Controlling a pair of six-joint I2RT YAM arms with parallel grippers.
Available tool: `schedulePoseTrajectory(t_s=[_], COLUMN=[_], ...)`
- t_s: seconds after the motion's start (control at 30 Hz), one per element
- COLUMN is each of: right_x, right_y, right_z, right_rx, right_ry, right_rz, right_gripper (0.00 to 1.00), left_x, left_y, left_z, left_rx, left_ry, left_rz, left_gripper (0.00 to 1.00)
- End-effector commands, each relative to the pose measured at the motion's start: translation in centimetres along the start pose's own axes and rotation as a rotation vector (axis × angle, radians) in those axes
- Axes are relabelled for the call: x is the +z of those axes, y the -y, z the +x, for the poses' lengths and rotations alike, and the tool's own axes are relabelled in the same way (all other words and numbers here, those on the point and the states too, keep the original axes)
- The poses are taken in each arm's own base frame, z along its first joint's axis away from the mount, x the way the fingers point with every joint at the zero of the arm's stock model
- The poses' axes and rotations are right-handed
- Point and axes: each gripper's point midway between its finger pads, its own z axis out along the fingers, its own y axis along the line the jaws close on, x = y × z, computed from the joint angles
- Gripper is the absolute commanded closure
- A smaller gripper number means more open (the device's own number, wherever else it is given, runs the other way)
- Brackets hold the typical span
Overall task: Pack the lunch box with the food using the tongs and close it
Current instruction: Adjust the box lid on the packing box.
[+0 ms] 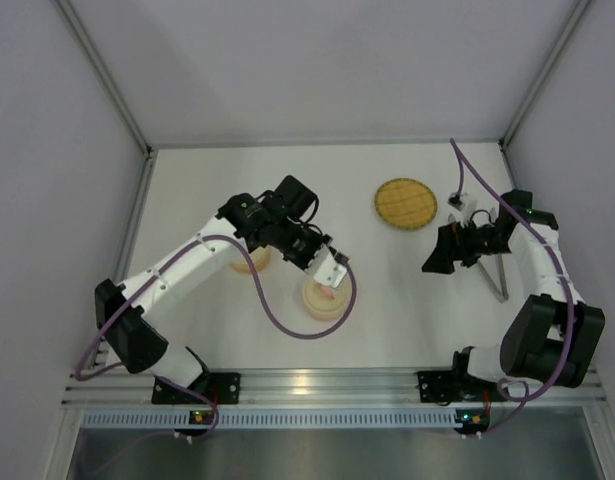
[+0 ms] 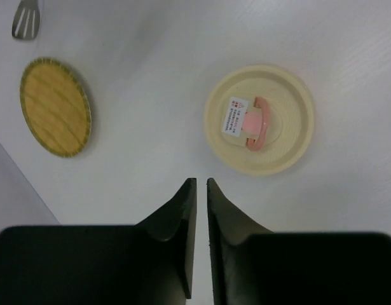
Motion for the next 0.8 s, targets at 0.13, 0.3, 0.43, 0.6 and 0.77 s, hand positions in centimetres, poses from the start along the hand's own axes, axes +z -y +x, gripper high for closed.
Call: schedulePoseTrajectory(t_s=[0.13,0.3,0.43,0.6,0.77], right_x=[-0.9,-0.9,-1.2,-1.0,-0.9], right_y=[0.1,0.4,0.6,0.5,0.5], right_z=[-2.7,-3.1,-3.0,-2.5,-2.3], right_rx=[-0.028,-0.015,-0.026,-0.021,-0.018], right_ry=[0.111,0.126,0.130,0.119,0.111], right_rz=[0.035,0.065,0.096,0.091,0.087], right_gripper=[0.03,0.01,0.01,0.01,0.01], left_x=[0.8,4.6,6.1,6.7,7.4], left_y=[-2.5,0.2,1.2,2.6,3.7], left_z=[0.3,-0.9,-0.9,0.0,1.1], left_rx=[-0.997,-1.389,-1.454,-1.464,-1.462], left_ry=[-0.089,-0.099,-0.086,-0.142,-0.188], left_rz=[-0.069,0.161,0.201,0.225,0.223], left_gripper=[1.00,1.00,1.00,1.00,1.00])
